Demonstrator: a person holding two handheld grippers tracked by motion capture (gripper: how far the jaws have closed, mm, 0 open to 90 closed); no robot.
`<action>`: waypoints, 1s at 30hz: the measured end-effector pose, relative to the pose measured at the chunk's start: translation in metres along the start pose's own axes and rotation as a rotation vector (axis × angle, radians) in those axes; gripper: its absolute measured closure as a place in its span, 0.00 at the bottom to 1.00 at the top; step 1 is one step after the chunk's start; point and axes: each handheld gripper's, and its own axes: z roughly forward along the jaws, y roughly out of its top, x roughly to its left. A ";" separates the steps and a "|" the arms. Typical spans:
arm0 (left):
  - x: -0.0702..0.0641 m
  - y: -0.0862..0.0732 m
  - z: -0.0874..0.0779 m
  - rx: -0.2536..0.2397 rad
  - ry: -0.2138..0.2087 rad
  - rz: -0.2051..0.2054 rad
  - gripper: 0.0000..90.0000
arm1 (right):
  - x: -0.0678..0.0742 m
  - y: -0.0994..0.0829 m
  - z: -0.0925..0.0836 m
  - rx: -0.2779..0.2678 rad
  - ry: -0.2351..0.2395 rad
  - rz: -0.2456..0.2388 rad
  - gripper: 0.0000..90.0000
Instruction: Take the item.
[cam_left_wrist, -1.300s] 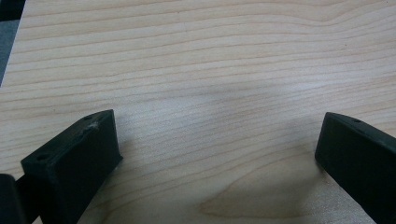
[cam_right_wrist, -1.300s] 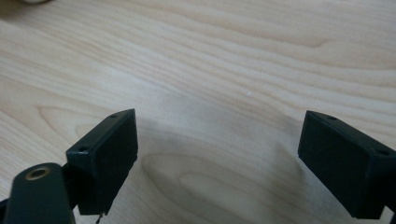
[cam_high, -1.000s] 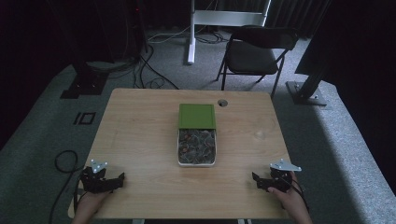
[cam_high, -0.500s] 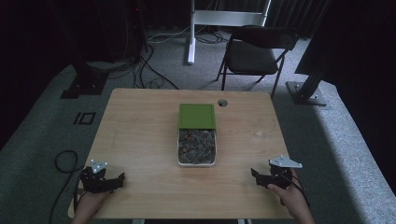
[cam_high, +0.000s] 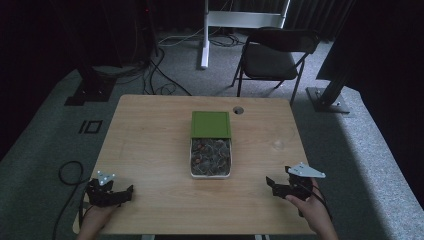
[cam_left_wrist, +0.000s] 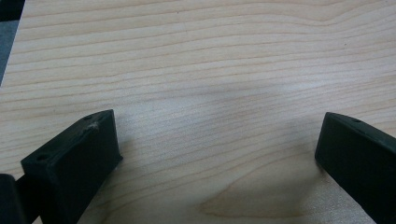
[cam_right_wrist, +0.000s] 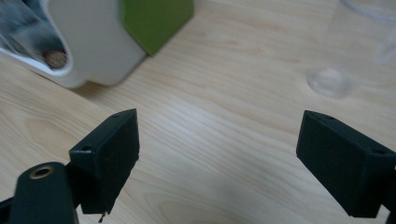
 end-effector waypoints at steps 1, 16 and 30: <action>0.000 0.000 0.000 -0.001 0.000 -0.001 0.00 | 0.001 0.002 -0.001 -0.004 0.003 -0.004 0.15; 0.000 0.000 0.000 -0.001 0.000 -0.001 0.00 | 0.019 0.026 -0.004 -0.044 0.048 -0.067 0.15; 0.000 0.000 0.000 -0.001 0.000 -0.001 0.00 | 0.035 0.043 -0.001 -0.065 0.090 -0.115 0.15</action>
